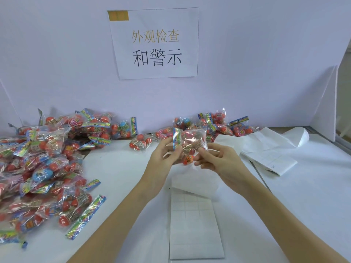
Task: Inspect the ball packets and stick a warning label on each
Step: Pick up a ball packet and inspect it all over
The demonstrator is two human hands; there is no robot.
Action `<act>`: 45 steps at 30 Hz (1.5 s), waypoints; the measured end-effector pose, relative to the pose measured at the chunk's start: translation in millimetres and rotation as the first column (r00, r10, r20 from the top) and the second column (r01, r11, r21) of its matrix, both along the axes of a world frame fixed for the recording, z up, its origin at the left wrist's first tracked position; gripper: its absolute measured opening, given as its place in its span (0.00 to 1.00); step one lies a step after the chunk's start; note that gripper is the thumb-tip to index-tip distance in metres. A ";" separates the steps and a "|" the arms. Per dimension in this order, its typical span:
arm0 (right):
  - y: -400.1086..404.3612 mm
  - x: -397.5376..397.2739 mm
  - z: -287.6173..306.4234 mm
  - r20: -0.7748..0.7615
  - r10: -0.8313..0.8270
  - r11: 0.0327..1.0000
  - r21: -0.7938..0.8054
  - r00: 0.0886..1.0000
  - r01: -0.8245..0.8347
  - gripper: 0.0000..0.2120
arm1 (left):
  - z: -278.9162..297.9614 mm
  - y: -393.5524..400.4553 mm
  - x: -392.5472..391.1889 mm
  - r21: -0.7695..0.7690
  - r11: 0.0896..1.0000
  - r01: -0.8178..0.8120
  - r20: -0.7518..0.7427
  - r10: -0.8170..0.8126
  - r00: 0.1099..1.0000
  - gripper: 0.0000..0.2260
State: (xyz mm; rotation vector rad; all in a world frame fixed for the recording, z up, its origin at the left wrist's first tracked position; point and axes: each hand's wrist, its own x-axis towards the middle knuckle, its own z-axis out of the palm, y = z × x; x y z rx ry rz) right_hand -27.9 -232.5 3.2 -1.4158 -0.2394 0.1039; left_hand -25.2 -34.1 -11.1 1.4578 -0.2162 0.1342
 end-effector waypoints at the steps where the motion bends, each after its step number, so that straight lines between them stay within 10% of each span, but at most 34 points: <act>1: -1.8 0.9 0.2 -0.014 -0.014 1.000 0.024 1.000 0.014 0.08 | -0.3 -1.0 -1.4 0.038 0.999 0.002 0.006 -0.002 1.000 0.14; 12: -8.0 0.0 4.9 -0.070 0.142 0.988 -0.057 0.987 -0.146 0.09 | 4.4 14.7 7.7 0.022 0.998 -0.055 0.022 0.055 0.998 0.18; 18: -5.5 0.3 0.0 0.018 0.029 0.997 -0.067 0.999 -0.028 0.18 | -5.1 12.2 8.2 0.363 0.872 -0.328 0.165 0.286 0.944 0.11; 22: 4.2 -1.2 -5.6 0.323 -0.037 0.921 -0.356 0.946 0.157 0.20 | 8.5 7.8 3.5 -0.182 0.977 0.108 -0.218 -0.147 0.965 0.26; 27: 6.2 -3.0 -1.9 0.324 -0.002 0.925 -0.358 0.946 0.125 0.31 | 4.9 5.0 0.8 -0.196 0.978 0.074 -0.134 -0.102 0.986 0.14; 40: -5.5 5.0 -2.2 0.086 -0.137 0.982 -0.121 0.987 0.147 0.09 | 0.3 18.0 10.4 -0.033 0.998 -0.058 0.055 0.060 0.997 0.25; 45: -10.0 2.9 4.2 0.109 -0.006 0.931 -0.362 0.994 0.045 0.06 | 4.4 31.0 11.0 0.098 0.984 -0.151 0.107 0.141 0.984 0.14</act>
